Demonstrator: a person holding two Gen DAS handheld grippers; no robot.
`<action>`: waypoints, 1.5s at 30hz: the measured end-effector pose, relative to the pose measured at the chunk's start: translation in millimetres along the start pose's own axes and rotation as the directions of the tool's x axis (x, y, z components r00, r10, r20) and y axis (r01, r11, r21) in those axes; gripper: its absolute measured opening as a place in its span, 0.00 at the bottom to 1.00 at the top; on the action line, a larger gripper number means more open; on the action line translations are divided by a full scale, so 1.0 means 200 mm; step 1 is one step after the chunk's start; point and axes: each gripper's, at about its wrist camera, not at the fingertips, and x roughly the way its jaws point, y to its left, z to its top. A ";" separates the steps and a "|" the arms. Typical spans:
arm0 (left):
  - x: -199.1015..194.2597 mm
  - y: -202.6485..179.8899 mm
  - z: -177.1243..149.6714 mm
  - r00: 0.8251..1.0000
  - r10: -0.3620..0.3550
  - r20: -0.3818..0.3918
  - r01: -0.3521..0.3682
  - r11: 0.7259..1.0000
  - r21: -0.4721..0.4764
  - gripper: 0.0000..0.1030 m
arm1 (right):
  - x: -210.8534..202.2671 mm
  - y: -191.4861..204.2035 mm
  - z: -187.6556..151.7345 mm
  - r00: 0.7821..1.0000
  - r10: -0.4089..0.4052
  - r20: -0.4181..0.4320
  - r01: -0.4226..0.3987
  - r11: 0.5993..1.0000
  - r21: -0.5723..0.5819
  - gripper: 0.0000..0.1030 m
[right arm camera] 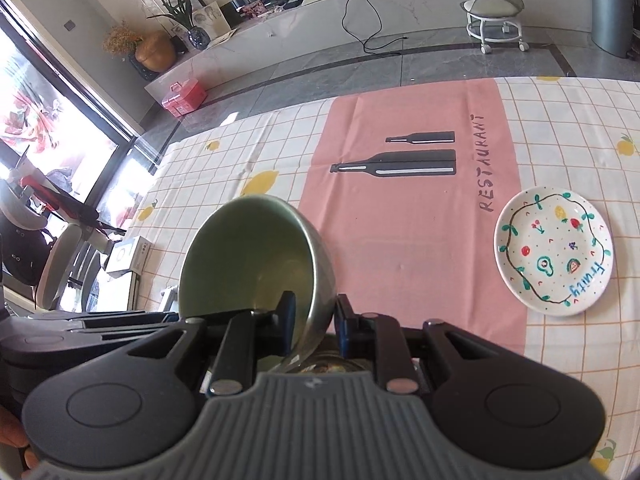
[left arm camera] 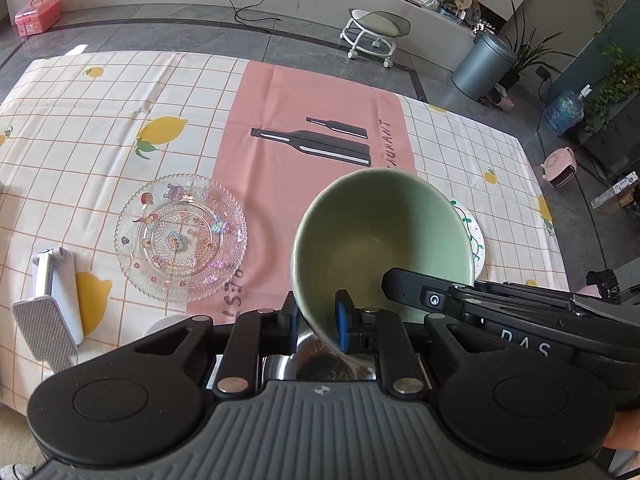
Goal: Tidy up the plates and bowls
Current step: 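Lower the green bowl into the orange-based bowl and open the right gripper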
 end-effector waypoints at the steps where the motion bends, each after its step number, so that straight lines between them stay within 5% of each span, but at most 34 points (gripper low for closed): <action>1: -0.01 0.00 -0.02 1.000 -0.001 -0.002 0.001 1.000 -0.007 0.19 | -0.02 0.00 -0.02 1.000 0.008 -0.001 -0.008 1.000 0.000 0.19; 14: 0.07 0.00 -0.27 0.996 0.045 -0.076 -0.047 0.999 -0.021 0.19 | 0.00 -0.05 -0.34 0.999 0.018 -0.047 -0.018 1.000 0.000 0.20; 27: 0.17 0.02 -0.32 0.996 0.073 -0.056 -0.070 0.996 0.050 0.19 | 0.17 -0.20 -0.44 0.990 0.113 -0.086 -0.103 0.988 0.112 0.19; 45: 0.13 -0.01 -0.27 0.994 0.099 -0.053 -0.088 0.982 0.169 0.24 | 0.18 -0.13 -0.42 0.998 -0.037 -0.053 0.039 0.999 0.031 0.15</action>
